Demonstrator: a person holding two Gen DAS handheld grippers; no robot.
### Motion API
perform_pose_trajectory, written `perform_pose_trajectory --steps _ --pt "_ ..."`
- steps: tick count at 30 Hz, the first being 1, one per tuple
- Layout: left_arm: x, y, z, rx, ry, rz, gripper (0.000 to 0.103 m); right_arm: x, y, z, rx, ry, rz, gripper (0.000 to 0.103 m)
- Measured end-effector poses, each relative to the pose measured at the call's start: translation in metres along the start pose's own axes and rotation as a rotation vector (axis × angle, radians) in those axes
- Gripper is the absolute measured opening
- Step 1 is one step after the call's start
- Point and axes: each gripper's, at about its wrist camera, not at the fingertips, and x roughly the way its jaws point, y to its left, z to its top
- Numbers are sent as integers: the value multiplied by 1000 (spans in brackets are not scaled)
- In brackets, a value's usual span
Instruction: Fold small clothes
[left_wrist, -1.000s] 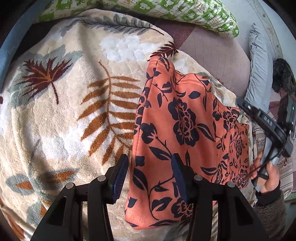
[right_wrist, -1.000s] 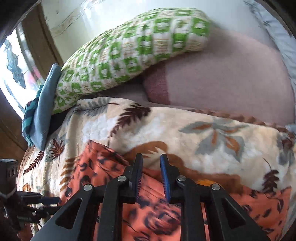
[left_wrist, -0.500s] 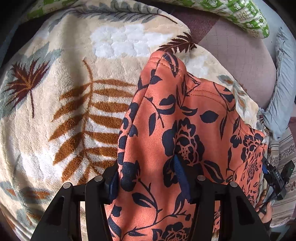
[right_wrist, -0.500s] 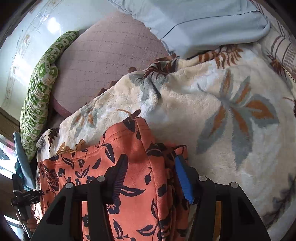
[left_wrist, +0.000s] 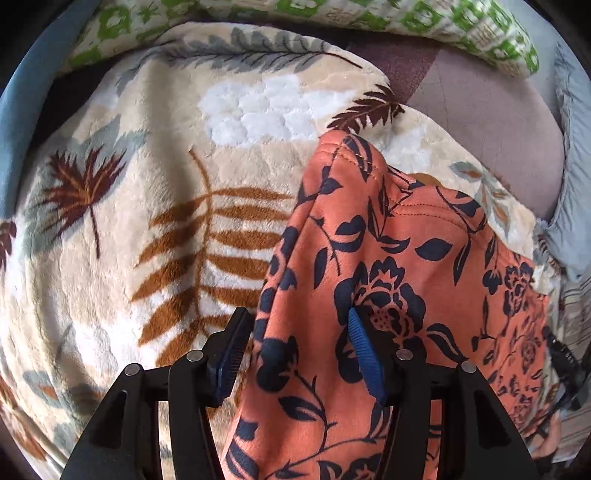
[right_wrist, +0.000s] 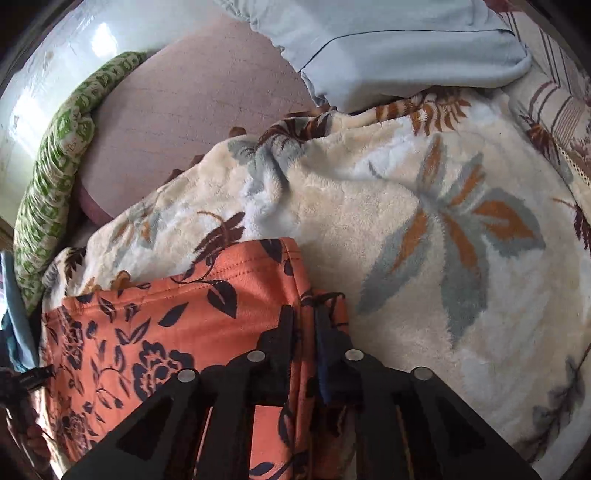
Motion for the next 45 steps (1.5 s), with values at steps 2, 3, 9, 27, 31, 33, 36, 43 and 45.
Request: perform_pose_trajectory --steps 2,3,9,27,31,33,36,43,45 --pt "-17 21 -13 -41 0 -70 53 -23 -2 -8 26 -25 77 18" --pt "-26 31 -21 -52 -3 -110 53 -36 -3 -14 33 -31 116 25" --pt "-50 69 -98 -147 33 -413 58 -89 -23 -76 70 -3 200 46" --pt "20 71 -124 -356 80 -357 26 -101 -28 -124 46 -4 115 6" --pt "18 76 -124 -360 83 -377 25 -74 -40 -132 39 54 43 9" --pt "13 80 -126 -360 92 -391 25 -77 -36 -132 37 41 33 11" --pt "-10 86 -131 -313 88 -449 24 -89 -37 -131 75 25 44 18" --pt "-70 105 -120 -180 -31 -502 64 -128 1 -125 2 -57 98 37" --pt "-77 114 -113 -182 -39 -484 64 -128 29 -125 -67 -53 117 41"
